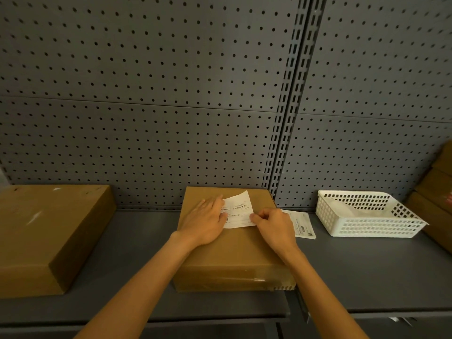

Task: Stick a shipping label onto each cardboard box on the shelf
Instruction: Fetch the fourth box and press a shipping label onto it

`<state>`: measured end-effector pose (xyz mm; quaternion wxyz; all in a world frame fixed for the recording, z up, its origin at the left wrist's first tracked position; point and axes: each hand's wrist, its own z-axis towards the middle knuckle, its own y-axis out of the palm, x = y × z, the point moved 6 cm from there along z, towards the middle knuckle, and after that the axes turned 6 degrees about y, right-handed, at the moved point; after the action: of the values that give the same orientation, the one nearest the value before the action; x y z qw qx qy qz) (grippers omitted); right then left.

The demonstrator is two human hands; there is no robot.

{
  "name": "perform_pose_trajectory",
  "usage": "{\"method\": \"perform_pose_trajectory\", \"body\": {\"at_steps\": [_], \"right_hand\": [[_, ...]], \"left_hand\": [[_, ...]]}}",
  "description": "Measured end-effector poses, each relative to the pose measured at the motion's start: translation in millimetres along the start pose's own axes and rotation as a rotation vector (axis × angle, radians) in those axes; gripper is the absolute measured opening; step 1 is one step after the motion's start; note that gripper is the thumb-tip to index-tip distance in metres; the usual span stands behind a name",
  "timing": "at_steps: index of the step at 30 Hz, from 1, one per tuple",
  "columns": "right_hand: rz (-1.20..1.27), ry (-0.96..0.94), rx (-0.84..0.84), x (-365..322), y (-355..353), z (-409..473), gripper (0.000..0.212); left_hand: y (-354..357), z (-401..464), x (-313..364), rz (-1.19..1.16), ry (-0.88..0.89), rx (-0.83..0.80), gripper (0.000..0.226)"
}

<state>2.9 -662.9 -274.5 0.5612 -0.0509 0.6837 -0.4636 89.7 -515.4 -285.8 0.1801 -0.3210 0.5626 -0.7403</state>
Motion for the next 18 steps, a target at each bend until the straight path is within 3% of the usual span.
{"method": "perform_pose_trajectory", "body": {"at_steps": [3,9,14,18], "right_hand": [[-0.009,-0.011,0.006,-1.0,-0.1,-0.3,0.025],[-0.025,-0.029,0.015,-1.9,0.0,-2.1,0.025],[-0.165,-0.126,0.119,-10.2,-1.2,-6.7,0.02],[-0.327,-0.293,0.248,-31.0,-2.3,-14.8,0.03]], "left_hand": [[8.8,2.0,-3.5,0.046,-0.001,-0.126,0.054],[11.9,4.8,-8.0,0.072,0.015,-0.2,0.055],[9.0,0.9,-6.4,0.065,0.009,-0.118,0.053],[2.9,-0.8,-9.6,0.081,-0.052,-0.016,0.054]]}}
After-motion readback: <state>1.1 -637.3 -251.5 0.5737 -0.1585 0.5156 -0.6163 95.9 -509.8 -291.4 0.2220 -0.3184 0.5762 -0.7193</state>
